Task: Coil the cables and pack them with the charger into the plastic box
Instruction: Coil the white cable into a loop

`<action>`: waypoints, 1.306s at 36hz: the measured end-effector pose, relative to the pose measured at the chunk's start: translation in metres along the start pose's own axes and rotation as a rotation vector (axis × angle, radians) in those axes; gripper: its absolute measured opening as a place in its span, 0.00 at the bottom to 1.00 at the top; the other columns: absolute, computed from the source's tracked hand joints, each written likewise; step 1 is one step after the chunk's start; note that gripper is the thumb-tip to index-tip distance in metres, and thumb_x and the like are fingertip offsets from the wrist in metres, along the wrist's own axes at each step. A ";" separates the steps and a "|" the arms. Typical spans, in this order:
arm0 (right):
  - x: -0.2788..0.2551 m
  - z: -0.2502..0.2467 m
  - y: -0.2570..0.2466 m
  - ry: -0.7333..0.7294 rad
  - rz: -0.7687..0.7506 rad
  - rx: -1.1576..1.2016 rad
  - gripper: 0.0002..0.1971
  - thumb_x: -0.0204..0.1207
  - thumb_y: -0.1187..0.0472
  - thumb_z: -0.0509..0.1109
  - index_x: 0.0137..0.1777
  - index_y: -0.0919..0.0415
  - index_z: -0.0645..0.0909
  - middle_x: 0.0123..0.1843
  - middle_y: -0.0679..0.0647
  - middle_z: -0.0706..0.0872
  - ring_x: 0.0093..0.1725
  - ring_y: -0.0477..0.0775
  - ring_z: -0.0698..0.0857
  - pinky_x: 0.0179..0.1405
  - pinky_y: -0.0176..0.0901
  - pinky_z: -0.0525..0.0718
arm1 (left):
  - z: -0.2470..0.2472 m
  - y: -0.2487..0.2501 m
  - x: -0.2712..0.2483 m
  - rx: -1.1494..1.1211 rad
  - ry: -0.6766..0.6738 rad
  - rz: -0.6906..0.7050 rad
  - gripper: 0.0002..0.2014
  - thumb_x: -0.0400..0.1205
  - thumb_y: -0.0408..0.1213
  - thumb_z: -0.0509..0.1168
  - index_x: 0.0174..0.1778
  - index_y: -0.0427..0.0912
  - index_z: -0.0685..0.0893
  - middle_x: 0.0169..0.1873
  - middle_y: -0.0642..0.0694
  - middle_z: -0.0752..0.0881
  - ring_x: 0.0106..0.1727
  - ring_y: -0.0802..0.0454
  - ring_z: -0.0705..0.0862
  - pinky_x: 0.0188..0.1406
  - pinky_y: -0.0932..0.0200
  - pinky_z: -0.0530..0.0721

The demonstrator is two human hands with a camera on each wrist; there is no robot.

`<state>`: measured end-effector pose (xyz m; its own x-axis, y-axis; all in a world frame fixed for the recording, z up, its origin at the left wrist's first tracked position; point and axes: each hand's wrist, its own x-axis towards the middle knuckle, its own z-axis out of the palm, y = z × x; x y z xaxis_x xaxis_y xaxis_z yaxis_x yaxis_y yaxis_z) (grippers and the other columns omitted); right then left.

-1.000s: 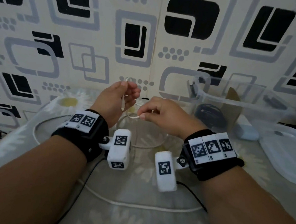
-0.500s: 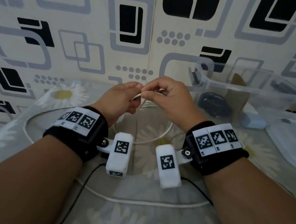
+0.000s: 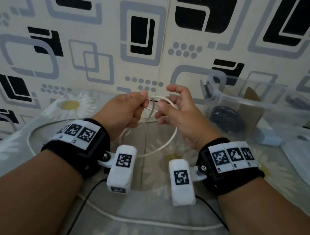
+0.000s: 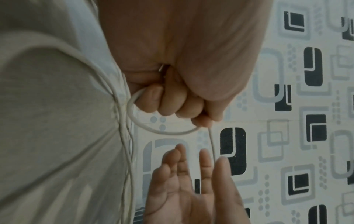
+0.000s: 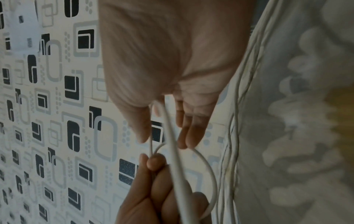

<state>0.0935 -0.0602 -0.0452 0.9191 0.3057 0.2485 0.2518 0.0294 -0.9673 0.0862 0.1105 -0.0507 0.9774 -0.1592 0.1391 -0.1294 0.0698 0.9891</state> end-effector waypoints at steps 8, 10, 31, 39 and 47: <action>-0.013 -0.001 -0.002 -0.361 0.242 0.119 0.17 0.72 0.57 0.70 0.60 0.60 0.79 0.51 0.61 0.89 0.52 0.59 0.87 0.67 0.59 0.80 | -0.016 0.003 0.008 -0.293 0.243 -0.024 0.20 0.89 0.51 0.51 0.33 0.48 0.71 0.17 0.55 0.60 0.17 0.58 0.55 0.18 0.63 0.54; -0.015 0.000 -0.002 -0.473 0.261 0.049 0.16 0.74 0.57 0.68 0.61 0.60 0.82 0.58 0.61 0.88 0.59 0.57 0.87 0.72 0.56 0.75 | -0.018 0.003 0.008 -0.323 0.284 -0.026 0.20 0.90 0.51 0.51 0.33 0.48 0.71 0.17 0.54 0.58 0.17 0.57 0.54 0.18 0.63 0.55; 0.000 -0.008 0.004 0.208 0.140 0.028 0.07 0.86 0.65 0.56 0.53 0.53 0.72 0.26 0.50 0.79 0.25 0.51 0.82 0.32 0.46 0.84 | -0.029 0.002 0.009 -0.506 0.314 -0.142 0.20 0.89 0.52 0.52 0.32 0.48 0.70 0.16 0.54 0.57 0.15 0.58 0.54 0.15 0.66 0.56; 0.005 -0.016 0.010 0.295 0.078 -0.581 0.05 0.84 0.62 0.59 0.49 0.54 0.76 0.38 0.49 0.79 0.32 0.47 0.76 0.30 0.39 0.72 | -0.033 0.007 0.009 -0.684 0.230 -0.197 0.22 0.88 0.51 0.52 0.28 0.49 0.67 0.15 0.53 0.57 0.13 0.58 0.55 0.18 0.65 0.54; -0.001 -0.013 0.012 0.063 0.070 -0.779 0.05 0.77 0.65 0.68 0.45 0.54 0.82 0.38 0.43 0.79 0.37 0.43 0.78 0.33 0.34 0.71 | -0.041 0.006 0.012 -0.903 0.231 -0.156 0.29 0.88 0.52 0.52 0.20 0.48 0.70 0.15 0.53 0.59 0.12 0.58 0.57 0.16 0.66 0.56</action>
<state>0.0997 -0.0723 -0.0568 0.9503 0.2267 0.2133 0.3111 -0.6711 -0.6729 0.1037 0.1494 -0.0451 0.9942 -0.0390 -0.0999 0.0894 0.8161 0.5709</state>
